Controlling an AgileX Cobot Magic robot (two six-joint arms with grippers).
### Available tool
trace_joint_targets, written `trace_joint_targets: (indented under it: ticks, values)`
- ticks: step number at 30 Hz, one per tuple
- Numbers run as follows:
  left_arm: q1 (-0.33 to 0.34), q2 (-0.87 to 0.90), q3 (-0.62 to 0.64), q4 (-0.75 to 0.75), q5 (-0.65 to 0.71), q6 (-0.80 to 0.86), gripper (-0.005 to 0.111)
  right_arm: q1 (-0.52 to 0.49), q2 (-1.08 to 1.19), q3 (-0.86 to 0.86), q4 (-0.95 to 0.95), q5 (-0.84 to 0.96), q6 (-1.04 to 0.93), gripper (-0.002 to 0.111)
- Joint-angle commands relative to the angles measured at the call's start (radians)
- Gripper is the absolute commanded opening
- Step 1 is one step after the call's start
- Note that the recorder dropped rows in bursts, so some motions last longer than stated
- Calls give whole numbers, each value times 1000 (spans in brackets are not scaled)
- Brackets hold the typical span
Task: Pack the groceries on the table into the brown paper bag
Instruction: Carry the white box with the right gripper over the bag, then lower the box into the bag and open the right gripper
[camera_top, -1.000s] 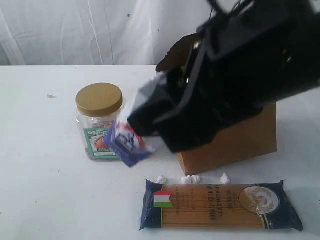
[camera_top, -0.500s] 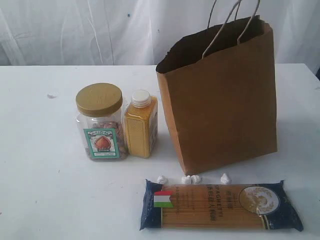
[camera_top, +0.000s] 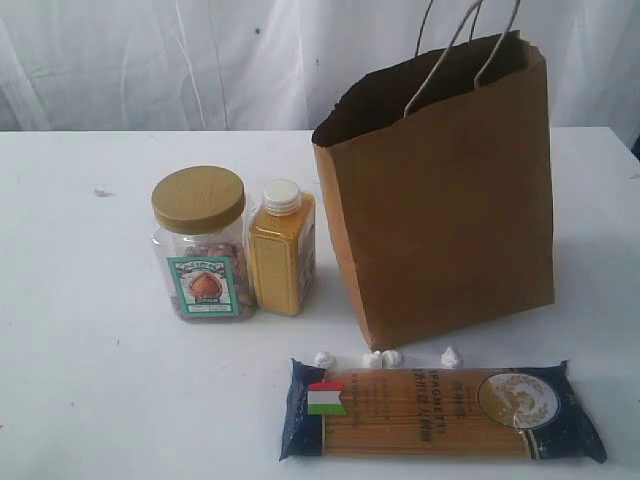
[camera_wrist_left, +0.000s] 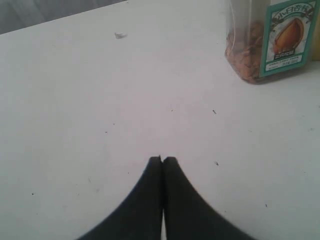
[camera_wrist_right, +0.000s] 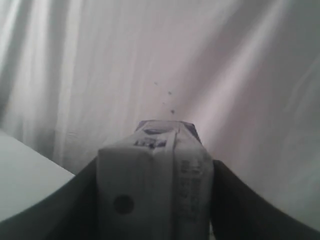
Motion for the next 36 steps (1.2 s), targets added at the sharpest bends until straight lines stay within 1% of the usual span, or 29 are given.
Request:
trace_joint_targets:
  ticks: [1,4,7,20,29,32,36]
  values:
    - [2,-5,2,-15,-2,0,0,-149,-2,-12,-16,46,180,46]
    - [2,-5,2,-15,-2,0,0,-224,27,-12,-25,119,273,46]
    - [2,-5,2,-15,-2,0,0,-259,69,-12,-29,174,304,46]
    - [2,-5,2,-15,-2,0,0,-261,225,-12,58,201,300,46]
    - [2,-5,2,-15,-2,0,0,-261,296,-12,101,160,292,46]
    - [2,-5,2,-15,-2,0,0,-261,304,-12,101,199,264,46]
    - [2,-5,2,-15,-2,0,0,-261,298,-15,101,300,195,46]
